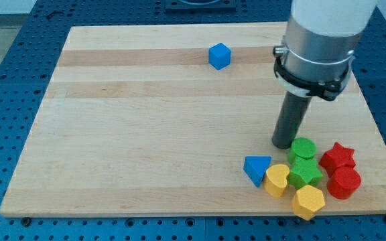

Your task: Move the blue cube closer to blue triangle

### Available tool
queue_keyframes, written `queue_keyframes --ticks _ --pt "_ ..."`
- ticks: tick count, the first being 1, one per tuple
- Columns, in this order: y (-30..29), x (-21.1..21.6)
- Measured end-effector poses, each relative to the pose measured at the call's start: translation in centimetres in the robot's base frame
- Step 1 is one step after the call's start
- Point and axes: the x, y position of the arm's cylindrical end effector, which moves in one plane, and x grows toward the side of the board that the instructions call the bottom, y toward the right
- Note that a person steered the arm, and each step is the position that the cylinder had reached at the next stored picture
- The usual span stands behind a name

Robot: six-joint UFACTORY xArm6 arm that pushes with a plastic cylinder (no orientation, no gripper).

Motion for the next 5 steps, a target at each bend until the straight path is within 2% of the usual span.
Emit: queue_keyframes --ticks 2,4,5 --pt "-0.9 -1.7" --pt "-1.1 -9.8" --pt "-1.1 -10.8"
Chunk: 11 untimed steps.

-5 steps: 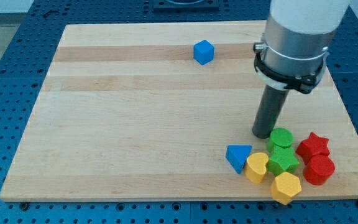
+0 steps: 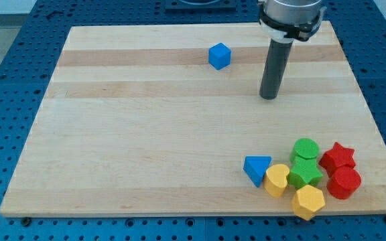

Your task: Move the blue cube closer to blue triangle

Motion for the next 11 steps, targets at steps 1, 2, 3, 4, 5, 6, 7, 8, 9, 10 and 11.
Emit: queue_keyframes --ticks 1,2,3,4,5,6,7,8,9,10,11 --pt "0.0 0.0" --pt "0.0 0.0" --pt "-0.3 -2.2" --pt "-0.8 -6.5" --pt "-2.5 -10.2" --pt "-5.5 -13.2" --pt "-10.5 -14.1" --pt "-13.6 -12.0" --pt "-13.7 -7.3" --pt "-13.8 -3.8" --pt "-13.8 -4.0"
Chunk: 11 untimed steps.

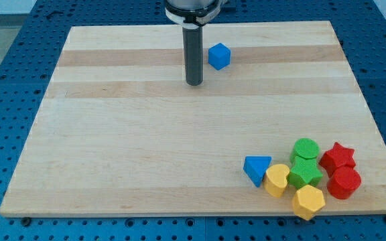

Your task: Move the blue cube closer to blue triangle

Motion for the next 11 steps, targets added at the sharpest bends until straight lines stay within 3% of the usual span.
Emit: queue_keyframes --ticks 3,4,8,11 --pt "0.1 -9.8" --pt "4.7 -9.1" --pt "11.8 6.6" --pt "12.5 2.1"
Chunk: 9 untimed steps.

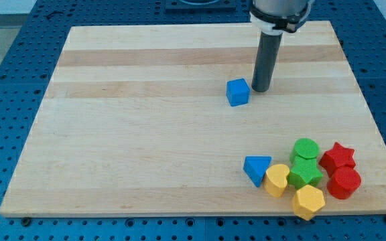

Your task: Move the blue cube closer to blue triangle

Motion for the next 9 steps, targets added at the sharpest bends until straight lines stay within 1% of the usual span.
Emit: queue_keyframes --ticks 1,2,3,4,6,7,8,9 --pt "-1.0 0.0" --pt "-3.1 2.1" --pt "-3.7 5.7" --pt "-3.7 5.3" --pt "-3.9 -3.5" --pt "-6.4 -3.8" --pt "-7.5 0.4" --pt "-7.3 4.9"
